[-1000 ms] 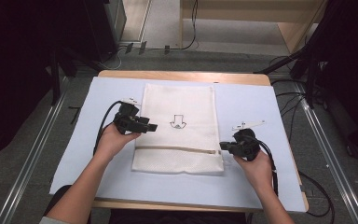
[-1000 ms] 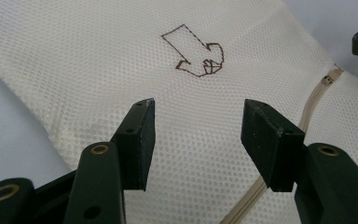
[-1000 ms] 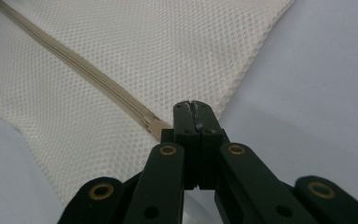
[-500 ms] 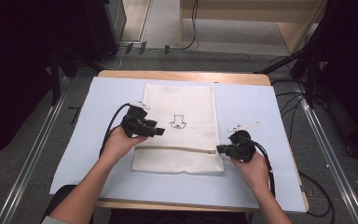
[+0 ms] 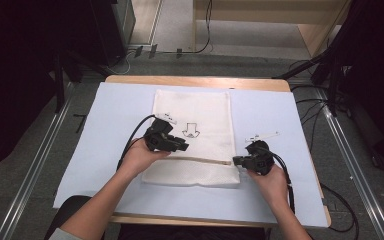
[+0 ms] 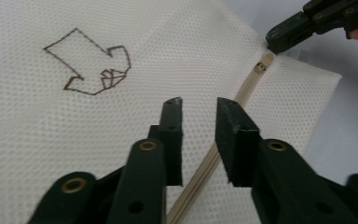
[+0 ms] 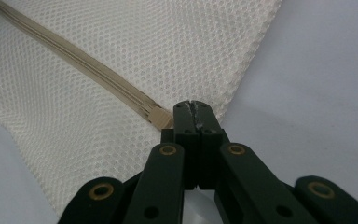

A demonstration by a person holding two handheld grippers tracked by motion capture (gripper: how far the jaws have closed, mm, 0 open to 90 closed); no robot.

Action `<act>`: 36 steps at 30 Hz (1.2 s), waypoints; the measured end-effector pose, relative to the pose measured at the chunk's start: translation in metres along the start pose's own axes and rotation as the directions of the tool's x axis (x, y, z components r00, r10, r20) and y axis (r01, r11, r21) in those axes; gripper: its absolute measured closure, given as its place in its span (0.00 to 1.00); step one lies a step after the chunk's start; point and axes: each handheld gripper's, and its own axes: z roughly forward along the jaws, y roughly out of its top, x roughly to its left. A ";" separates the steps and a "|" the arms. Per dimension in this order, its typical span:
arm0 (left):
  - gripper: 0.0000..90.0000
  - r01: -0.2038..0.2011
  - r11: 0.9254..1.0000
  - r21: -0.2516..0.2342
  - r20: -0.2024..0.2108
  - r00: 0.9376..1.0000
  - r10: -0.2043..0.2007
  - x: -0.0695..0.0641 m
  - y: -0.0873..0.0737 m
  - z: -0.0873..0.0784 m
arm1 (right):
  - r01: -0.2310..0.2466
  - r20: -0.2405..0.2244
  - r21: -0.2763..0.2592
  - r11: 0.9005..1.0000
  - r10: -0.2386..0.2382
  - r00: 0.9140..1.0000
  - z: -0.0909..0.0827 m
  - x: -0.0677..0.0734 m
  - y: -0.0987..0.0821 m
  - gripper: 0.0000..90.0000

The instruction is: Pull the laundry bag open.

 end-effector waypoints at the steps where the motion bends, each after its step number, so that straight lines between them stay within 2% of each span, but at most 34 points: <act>1: 0.86 -0.004 1.000 0.003 0.007 1.000 0.004 -0.001 0.001 0.002 | -0.003 0.001 0.000 1.000 0.003 1.000 0.000 0.000 0.000 1.00; 5: 0.95 -0.030 0.999 0.020 0.024 0.999 0.030 -0.010 0.005 0.013 | -0.009 0.004 0.000 1.000 0.009 1.000 0.001 0.001 0.000 1.00; 7: 1.00 -0.029 0.999 0.026 0.041 0.999 0.027 -0.013 0.006 0.019 | -0.013 0.004 -0.003 1.000 0.013 1.000 0.001 0.001 0.000 1.00; 11: 1.00 -0.054 0.997 0.055 0.048 0.997 0.052 -0.023 0.009 0.038 | -0.024 -0.004 -0.010 1.000 0.024 1.000 0.000 0.002 0.000 1.00; 16: 1.00 -0.067 0.996 0.064 0.041 0.997 0.065 -0.030 0.008 0.051 | -0.032 -0.001 -0.010 0.999 0.032 0.999 0.001 0.003 0.000 1.00; 19: 1.00 -0.072 0.993 0.095 0.033 0.997 0.069 -0.030 0.005 0.060 | -0.035 -0.003 -0.007 0.999 0.035 0.999 0.004 0.005 0.001 1.00; 25: 1.00 -0.080 0.990 0.114 0.030 0.997 0.077 -0.028 0.003 0.065 | -0.037 0.006 0.004 0.999 0.037 0.999 0.009 0.008 0.002 1.00; 27: 1.00 -0.078 0.989 0.122 0.027 0.997 0.076 -0.028 0.002 0.066 | -0.053 -0.020 -0.007 0.999 0.053 0.998 0.008 0.005 0.002 1.00; 35: 1.00 -0.084 0.989 0.125 0.029 0.996 0.081 -0.028 0.001 0.068 | -0.054 -0.030 -0.010 0.999 0.053 0.998 0.007 0.006 0.003 1.00; 36: 1.00 -0.082 0.989 0.124 0.027 0.996 0.080 -0.028 0.001 0.068 | -0.065 -0.065 -0.017 0.998 0.064 0.996 0.007 0.007 0.003 1.00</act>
